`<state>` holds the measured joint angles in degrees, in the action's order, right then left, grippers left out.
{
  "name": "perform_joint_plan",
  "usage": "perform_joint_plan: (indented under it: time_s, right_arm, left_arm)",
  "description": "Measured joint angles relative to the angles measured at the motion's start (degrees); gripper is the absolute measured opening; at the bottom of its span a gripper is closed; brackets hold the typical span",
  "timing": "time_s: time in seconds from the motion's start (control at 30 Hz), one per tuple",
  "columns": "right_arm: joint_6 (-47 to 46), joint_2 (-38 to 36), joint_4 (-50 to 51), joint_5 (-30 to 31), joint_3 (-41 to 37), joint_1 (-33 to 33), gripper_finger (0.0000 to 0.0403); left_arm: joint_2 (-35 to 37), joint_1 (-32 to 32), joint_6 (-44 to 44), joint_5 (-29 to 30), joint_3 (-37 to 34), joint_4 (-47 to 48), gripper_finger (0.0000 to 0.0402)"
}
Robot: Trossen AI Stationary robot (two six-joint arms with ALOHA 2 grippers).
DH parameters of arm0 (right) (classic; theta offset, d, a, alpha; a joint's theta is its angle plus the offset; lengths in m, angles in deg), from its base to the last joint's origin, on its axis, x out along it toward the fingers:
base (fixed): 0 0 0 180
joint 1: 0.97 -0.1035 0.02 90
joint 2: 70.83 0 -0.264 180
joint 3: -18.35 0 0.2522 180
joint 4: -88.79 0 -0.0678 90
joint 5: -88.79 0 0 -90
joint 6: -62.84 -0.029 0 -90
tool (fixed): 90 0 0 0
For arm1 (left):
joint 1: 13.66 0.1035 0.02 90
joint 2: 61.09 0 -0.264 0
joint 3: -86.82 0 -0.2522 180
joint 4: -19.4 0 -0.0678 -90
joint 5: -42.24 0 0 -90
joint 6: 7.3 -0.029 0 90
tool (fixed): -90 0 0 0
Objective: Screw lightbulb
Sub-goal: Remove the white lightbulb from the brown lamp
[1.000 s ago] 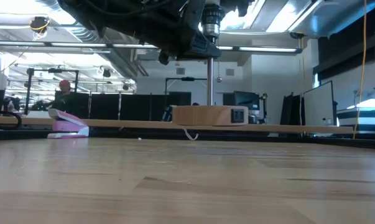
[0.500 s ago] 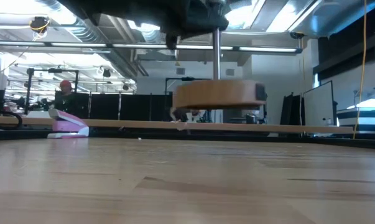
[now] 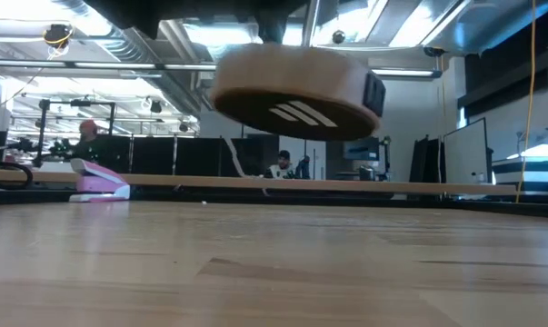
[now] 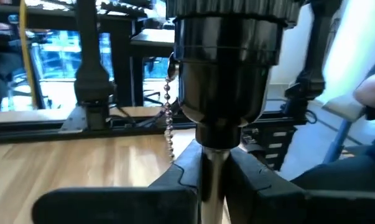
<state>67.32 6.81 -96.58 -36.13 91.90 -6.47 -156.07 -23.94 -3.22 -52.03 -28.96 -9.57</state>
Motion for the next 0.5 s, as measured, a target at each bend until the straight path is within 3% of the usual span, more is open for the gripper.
perform_joint_plan:
  time_s: [0.13,0.33,0.5]
  right_arm:
    - [-0.85,-0.1,1.47,4.53,-0.02,-0.02,0.0254]
    - [-1.06,-0.33,6.43,9.49,-0.11,0.59,0.0254]
    - [-0.52,-0.17,11.2,14.55,-0.17,0.55,0.0254]
  left_arm:
    - [0.0,0.01,-0.57,5.06,-0.01,0.94,0.0029]
    - [0.0,0.77,0.26,7.97,-0.01,5.24,0.0086]
    - [0.08,1.85,1.74,8.39,-0.01,10.04,0.0111]
